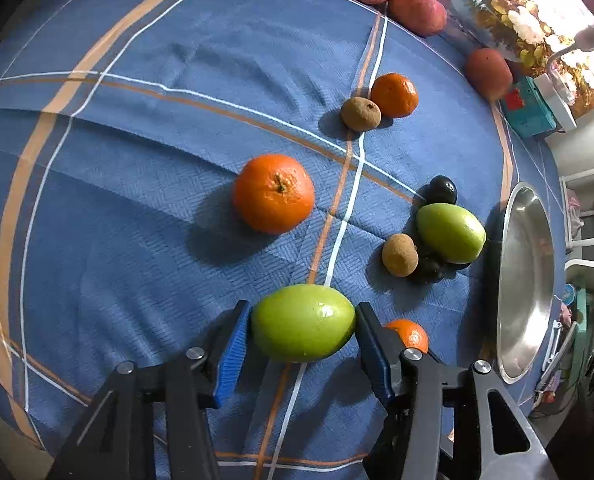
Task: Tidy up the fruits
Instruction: 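Close the left gripper on the green mango while the right gripper grasps a tangerine, then carry the mango and tangerine over the steel plate and open both grippers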
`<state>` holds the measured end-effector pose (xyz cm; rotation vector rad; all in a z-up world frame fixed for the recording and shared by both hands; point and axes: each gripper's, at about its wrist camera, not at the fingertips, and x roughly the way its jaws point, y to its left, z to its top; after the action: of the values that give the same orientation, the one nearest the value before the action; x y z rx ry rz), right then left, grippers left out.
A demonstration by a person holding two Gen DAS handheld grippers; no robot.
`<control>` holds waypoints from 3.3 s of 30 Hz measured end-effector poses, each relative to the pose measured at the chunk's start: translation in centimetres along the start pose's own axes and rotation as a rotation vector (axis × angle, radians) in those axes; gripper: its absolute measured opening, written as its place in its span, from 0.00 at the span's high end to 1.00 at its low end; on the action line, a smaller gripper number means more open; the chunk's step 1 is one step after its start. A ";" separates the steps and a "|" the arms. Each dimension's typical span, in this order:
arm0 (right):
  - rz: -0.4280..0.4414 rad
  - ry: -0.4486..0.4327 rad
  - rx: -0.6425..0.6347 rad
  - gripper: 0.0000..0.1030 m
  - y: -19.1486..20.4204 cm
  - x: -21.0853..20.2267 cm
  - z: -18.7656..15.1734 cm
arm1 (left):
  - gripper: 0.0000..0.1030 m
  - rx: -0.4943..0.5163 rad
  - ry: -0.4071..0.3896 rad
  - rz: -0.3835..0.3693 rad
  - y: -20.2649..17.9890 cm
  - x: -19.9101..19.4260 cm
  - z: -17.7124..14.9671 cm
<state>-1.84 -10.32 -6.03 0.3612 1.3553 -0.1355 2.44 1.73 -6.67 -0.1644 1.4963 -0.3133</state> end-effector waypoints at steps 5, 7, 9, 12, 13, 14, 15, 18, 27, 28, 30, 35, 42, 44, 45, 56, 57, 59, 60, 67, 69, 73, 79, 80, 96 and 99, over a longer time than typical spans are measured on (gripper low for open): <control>-0.003 -0.001 -0.005 0.65 0.8 -0.4 -0.8 | 0.47 -0.008 -0.001 -0.009 -0.2 -0.4 0.5; 0.000 0.002 -0.002 0.65 0.9 -0.4 -0.9 | 0.46 -0.002 -0.004 -0.004 -0.3 -0.5 0.6; 0.000 0.004 0.000 0.65 0.9 -0.3 -1.0 | 0.46 0.005 -0.008 0.001 -0.4 -0.6 0.6; 0.000 0.008 -0.002 0.65 0.3 -0.5 -0.1 | 0.47 0.009 -0.007 0.002 -0.7 -0.6 0.9; 0.000 0.009 -0.003 0.65 0.3 -0.5 0.0 | 0.47 0.012 -0.009 0.005 -0.8 -0.6 0.9; 0.000 0.009 -0.003 0.65 0.3 -0.5 0.1 | 0.47 0.019 -0.010 0.009 -0.9 -0.7 0.9; 0.001 0.010 -0.003 0.65 0.3 -0.5 0.2 | 0.47 0.021 -0.010 0.010 -1.0 -0.5 1.0; 0.009 0.008 0.002 0.66 0.1 -0.5 0.5 | 0.47 0.020 -0.023 0.002 -1.2 -1.0 1.0; 0.059 -0.088 0.036 0.66 -1.0 -3.5 1.0 | 0.47 0.030 -0.139 -0.027 -1.6 -5.0 0.8; 0.042 -0.108 0.034 0.66 -1.1 -4.1 1.2 | 0.47 0.032 -0.148 -0.029 -1.7 -5.3 0.9; 0.014 -0.144 0.029 0.66 -1.3 -5.0 1.6 | 0.47 0.024 -0.163 -0.043 -2.0 -5.9 1.3; -0.033 -0.209 0.084 0.66 -3.3 -6.8 2.4 | 0.47 0.024 -0.188 -0.051 -3.0 -6.6 2.3; -0.109 -0.298 0.141 0.66 -5.3 -9.6 4.5 | 0.47 0.062 -0.190 -0.040 -5.6 -5.8 3.8; -0.121 -0.316 0.162 0.66 -6.2 -10.2 5.1 | 0.47 0.075 -0.195 -0.047 -6.6 -5.8 4.3; -0.133 -0.324 0.176 0.66 -6.8 -10.5 5.5 | 0.47 0.081 -0.197 -0.047 -7.2 -5.5 4.6; -0.231 -0.330 0.378 0.66 -15.8 -11.4 7.4 | 0.47 0.251 -0.211 -0.121 -15.5 -3.9 5.1; -0.246 -0.332 0.404 0.66 -16.8 -11.6 7.3 | 0.47 0.275 -0.208 -0.132 -16.6 -3.5 4.9; -0.263 -0.334 0.451 0.66 -18.8 -12.0 6.7 | 0.47 0.315 -0.206 -0.148 -18.3 -3.0 4.5; -0.267 -0.335 0.472 0.66 -19.7 -12.1 6.5 | 0.47 0.342 -0.209 -0.158 -19.4 -2.8 4.1; -0.276 -0.334 0.597 0.66 -24.4 -12.3 4.7 | 0.47 0.452 -0.215 -0.190 -22.2 -1.2 2.5; -0.280 -0.319 0.609 0.66 -24.9 -12.0 4.4 | 0.47 0.475 -0.208 -0.178 -22.5 -0.5 2.2; -0.268 -0.290 0.611 0.66 -25.3 -10.9 4.5 | 0.47 0.505 -0.200 -0.175 -22.8 0.4 1.5; -0.279 -0.225 0.593 0.66 -25.1 -9.1 4.4 | 0.47 0.533 -0.183 -0.159 -23.1 1.5 1.0; -0.282 -0.218 0.593 0.66 -25.1 -9.0 4.4 | 0.47 0.538 -0.180 -0.153 -23.2 1.7 1.0; -0.293 -0.188 0.582 0.66 -24.8 -8.5 4.6 | 0.42 0.568 -0.157 -0.124 -23.7 2.7 0.0; -0.297 -0.188 0.576 0.66 -24.6 -8.6 4.6 | 0.41 0.565 -0.162 -0.125 -23.6 2.4 -0.1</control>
<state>-6.83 -35.84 -1.18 0.6089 1.1581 -0.7980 0.03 -21.34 -1.88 0.1655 1.1902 -0.7903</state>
